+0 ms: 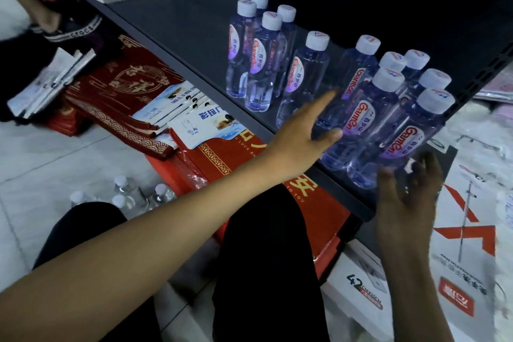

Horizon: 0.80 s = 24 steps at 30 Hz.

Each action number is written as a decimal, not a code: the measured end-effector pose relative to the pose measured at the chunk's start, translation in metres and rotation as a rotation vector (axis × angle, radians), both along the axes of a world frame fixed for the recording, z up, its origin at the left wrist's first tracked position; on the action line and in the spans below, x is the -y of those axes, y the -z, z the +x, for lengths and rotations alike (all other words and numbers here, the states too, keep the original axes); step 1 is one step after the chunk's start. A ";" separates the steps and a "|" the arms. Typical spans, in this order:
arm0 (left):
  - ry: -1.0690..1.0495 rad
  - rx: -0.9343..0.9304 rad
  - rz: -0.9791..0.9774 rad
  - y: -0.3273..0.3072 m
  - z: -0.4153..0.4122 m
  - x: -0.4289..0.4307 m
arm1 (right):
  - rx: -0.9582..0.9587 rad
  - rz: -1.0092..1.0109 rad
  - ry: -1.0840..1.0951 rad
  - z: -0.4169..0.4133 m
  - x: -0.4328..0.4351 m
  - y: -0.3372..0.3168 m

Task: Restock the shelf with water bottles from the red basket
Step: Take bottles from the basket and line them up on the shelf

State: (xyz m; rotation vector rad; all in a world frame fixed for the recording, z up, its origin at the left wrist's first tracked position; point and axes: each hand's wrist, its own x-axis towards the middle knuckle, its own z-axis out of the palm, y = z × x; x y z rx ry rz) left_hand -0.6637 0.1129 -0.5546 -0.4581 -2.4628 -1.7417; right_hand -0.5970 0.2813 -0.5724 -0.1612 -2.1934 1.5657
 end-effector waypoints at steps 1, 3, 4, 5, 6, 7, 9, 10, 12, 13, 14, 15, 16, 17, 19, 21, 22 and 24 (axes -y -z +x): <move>-0.027 -0.061 -0.083 -0.004 0.009 0.011 | -0.035 0.070 0.044 0.007 0.008 -0.003; -0.116 -0.213 -0.238 -0.007 0.029 0.039 | -0.103 0.218 0.072 0.018 0.028 -0.008; -0.193 -0.307 -0.321 -0.006 0.039 0.056 | -0.130 0.279 0.072 0.022 0.041 -0.012; -0.279 -0.395 -0.410 -0.005 0.048 0.075 | -0.168 0.342 0.063 0.025 0.056 -0.016; -0.367 -0.452 -0.504 -0.003 0.057 0.094 | -0.214 0.398 0.038 0.028 0.072 -0.019; -0.450 -0.468 -0.603 -0.003 0.068 0.114 | -0.246 0.438 -0.007 0.029 0.090 -0.022; -0.593 -0.423 -0.785 -0.004 0.094 0.156 | -0.262 0.469 -0.161 0.032 0.128 -0.024; -0.657 -0.383 -0.851 -0.005 0.108 0.177 | -0.264 0.478 -0.242 0.033 0.147 -0.025; -0.785 -0.302 -0.938 -0.004 0.140 0.216 | -0.278 0.503 -0.398 0.037 0.188 -0.026; -0.849 -0.264 -0.969 -0.004 0.157 0.234 | -0.287 0.524 -0.484 0.041 0.210 -0.026; -0.909 -0.228 -0.994 -0.002 0.175 0.251 | -0.290 0.550 -0.570 0.046 0.232 -0.026; -0.963 -0.190 -1.014 0.000 0.194 0.267 | -0.289 0.581 -0.653 0.052 0.254 -0.025; -1.014 -0.145 -1.029 0.002 0.213 0.282 | -0.291 0.610 -0.734 0.059 0.275 -0.024; -1.065 -0.086 -1.037 0.005 0.233 0.296 | -0.301 0.637 -0.809 0.066 0.296 -0.022; -1.161 0.060 -1.032 0.014 0.274 0.322 | -0.331 0.681 -0.962 0.086 0.336 -0.019; -1.241 0.188 -1.007 0.026 0.320 0.345 | -0.372 0.717 -1.103 0.110 0.374 -0.015; -1.282 0.243 -0.990 0.034 0.344 0.355 | -0.385 0.733 -1.170 0.124 0.392 -0.012; -1.375 0.394 -0.942 0.054 0.394 0.374 | -0.385 0.761 -1.308 0.154 0.425 -0.004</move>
